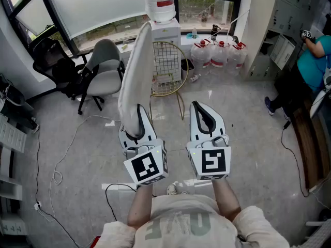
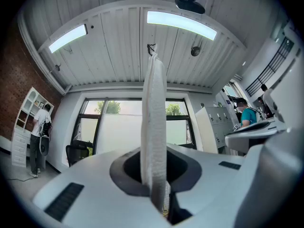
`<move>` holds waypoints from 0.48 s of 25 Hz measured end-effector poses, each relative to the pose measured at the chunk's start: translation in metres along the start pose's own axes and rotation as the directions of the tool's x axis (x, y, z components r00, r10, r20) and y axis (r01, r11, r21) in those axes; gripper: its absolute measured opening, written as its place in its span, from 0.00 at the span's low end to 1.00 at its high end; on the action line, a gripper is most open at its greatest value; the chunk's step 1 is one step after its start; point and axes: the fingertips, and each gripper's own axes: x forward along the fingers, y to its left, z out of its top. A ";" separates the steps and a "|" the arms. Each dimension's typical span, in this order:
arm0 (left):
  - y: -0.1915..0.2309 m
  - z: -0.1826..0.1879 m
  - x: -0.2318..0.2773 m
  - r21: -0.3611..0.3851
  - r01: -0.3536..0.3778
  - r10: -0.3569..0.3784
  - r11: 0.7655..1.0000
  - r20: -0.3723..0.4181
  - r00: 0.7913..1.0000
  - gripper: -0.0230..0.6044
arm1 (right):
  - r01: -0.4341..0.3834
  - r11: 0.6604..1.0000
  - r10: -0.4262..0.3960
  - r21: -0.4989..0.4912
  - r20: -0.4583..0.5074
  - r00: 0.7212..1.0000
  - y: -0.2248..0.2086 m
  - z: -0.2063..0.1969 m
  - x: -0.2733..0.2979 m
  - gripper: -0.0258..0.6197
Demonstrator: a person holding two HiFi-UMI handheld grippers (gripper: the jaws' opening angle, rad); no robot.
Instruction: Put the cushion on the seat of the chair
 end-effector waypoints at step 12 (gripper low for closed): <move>0.015 0.007 -0.002 -0.002 -0.005 0.005 1.000 0.014 1.000 0.11 | -0.001 1.000 0.001 0.023 -0.002 1.000 0.015 0.002 0.002 0.06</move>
